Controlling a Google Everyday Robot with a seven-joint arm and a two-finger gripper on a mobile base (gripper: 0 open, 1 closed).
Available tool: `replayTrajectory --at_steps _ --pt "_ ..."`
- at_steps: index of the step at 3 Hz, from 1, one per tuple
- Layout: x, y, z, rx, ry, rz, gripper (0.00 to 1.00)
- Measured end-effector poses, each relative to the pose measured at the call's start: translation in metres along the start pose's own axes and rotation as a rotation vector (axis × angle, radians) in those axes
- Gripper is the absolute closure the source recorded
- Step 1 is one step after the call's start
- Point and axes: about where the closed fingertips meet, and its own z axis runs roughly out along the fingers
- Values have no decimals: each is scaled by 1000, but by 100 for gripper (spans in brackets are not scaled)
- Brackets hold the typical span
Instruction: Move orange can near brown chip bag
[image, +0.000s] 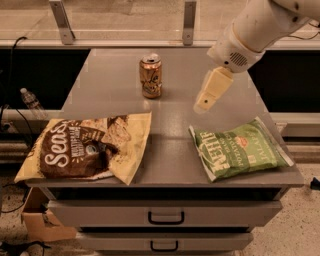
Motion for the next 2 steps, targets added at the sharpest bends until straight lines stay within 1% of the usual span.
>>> replayTrajectory --at_steps 2 --pt "-46 -36 37 112 -188 59 0"
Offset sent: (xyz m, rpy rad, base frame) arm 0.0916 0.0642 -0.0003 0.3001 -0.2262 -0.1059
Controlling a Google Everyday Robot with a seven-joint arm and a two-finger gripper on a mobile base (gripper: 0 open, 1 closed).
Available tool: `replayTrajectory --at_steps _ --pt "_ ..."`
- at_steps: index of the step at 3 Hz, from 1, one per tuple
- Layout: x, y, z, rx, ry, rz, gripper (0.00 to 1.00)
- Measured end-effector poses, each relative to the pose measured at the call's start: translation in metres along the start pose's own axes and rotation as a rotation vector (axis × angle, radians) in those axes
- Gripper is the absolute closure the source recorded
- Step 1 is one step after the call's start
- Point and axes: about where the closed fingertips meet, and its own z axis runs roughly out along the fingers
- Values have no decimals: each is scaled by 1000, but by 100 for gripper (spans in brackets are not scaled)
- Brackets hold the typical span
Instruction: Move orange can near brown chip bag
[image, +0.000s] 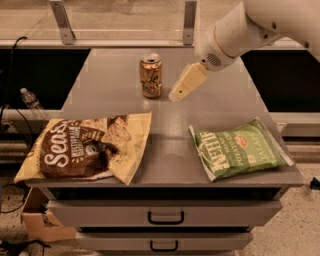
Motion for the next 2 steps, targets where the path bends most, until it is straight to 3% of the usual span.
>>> replayTrajectory --at_steps 2 --pt "-5 -6 5 33 -34 10 0"
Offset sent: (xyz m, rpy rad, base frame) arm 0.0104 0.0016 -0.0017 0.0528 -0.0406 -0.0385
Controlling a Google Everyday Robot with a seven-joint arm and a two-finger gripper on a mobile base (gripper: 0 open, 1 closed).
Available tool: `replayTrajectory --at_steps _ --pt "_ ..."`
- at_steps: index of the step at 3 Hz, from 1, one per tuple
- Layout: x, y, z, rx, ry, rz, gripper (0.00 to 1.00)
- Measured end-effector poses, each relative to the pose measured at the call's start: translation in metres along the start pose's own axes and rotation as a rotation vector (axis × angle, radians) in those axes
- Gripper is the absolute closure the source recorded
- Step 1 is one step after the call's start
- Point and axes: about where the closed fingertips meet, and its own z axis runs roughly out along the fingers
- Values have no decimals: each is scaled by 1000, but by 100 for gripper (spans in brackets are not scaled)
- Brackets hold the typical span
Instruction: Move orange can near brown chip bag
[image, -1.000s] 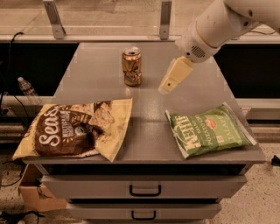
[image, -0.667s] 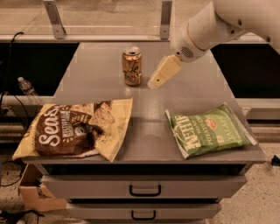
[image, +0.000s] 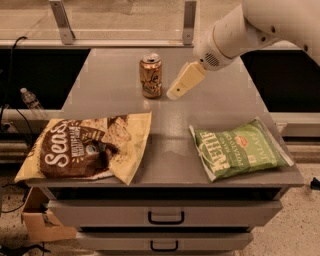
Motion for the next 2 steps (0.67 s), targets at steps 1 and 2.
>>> replayTrajectory --at_steps 1,2 --pt "-5 -6 23 2 -56 19 0" --pt "-11 -15 49 8 -119 53 0"
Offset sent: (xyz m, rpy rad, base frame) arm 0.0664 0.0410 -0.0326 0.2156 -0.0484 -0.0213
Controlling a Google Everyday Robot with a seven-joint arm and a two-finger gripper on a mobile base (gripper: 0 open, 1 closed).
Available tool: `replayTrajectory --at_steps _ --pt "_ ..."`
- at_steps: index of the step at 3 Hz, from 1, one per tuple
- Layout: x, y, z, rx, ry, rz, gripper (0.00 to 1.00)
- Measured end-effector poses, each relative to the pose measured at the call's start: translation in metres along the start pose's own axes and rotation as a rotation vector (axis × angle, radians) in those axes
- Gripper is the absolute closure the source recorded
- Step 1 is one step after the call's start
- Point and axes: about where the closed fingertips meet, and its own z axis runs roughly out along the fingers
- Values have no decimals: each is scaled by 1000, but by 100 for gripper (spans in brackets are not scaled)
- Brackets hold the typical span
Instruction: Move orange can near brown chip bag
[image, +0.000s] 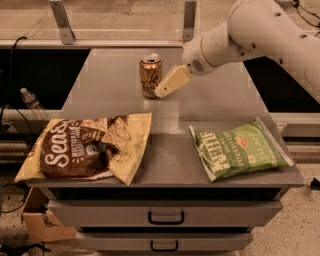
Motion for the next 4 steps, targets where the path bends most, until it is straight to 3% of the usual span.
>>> replayTrajectory --at_steps 2,3,4 --pt "-9 -3 27 -18 -94 89 0" --pt "-13 -3 33 -27 -111 116 18" --pt "-19 -2 38 -44 -128 136 42"
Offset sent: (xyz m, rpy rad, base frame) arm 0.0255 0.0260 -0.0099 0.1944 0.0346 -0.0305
